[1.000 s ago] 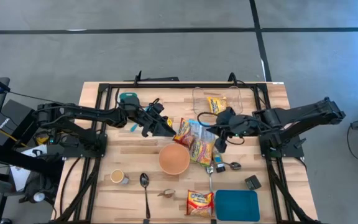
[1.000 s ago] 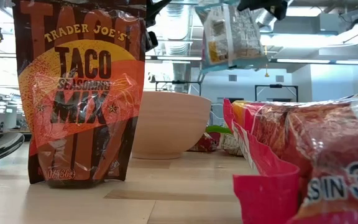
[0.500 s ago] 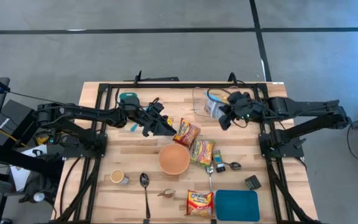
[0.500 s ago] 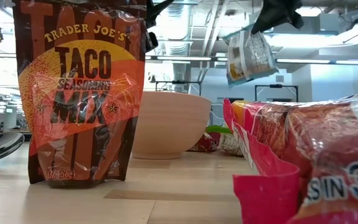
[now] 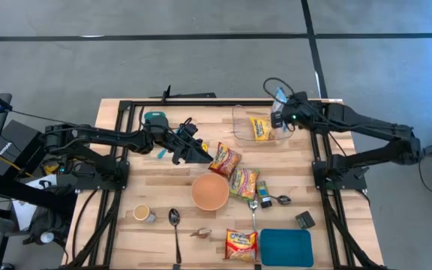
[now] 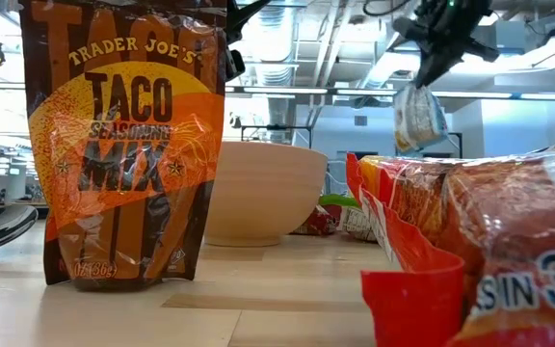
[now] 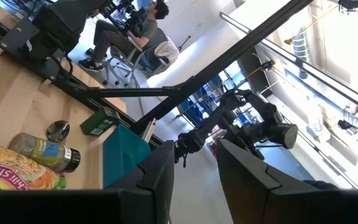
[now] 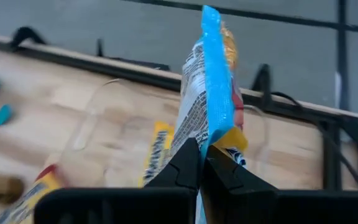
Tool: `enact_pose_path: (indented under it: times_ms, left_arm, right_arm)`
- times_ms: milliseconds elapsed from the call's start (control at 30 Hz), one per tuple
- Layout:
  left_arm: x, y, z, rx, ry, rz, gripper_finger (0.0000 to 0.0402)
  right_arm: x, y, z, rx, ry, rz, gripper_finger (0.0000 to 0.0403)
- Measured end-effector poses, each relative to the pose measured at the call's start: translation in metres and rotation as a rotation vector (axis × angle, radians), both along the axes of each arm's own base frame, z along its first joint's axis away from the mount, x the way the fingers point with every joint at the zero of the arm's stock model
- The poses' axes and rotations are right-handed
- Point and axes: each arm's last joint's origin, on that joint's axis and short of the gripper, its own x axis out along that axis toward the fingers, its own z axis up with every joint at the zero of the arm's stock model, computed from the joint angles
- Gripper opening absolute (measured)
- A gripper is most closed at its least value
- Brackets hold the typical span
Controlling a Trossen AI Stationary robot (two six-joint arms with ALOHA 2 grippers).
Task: Pick & Place Food Item
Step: Put the light blue noodle pack into the transparent bin
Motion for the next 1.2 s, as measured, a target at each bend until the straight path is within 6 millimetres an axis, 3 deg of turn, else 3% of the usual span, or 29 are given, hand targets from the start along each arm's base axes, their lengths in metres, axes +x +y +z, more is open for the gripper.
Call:
enact_pose_path:
  times_ms: [700, 1200]
  left_arm:
    - [0.0, 0.0, 0.0, 0.0, 0.0, 0.001, 0.0117]
    - [0.0, 0.0, 0.0, -0.001, 0.001, 0.008, 0.0117]
  right_arm:
    - [-0.009, -0.02, -0.004, 0.025, 0.001, -0.102, 0.0]
    - [0.023, -0.038, -0.036, 0.061, 0.166, -0.125, 0.0]
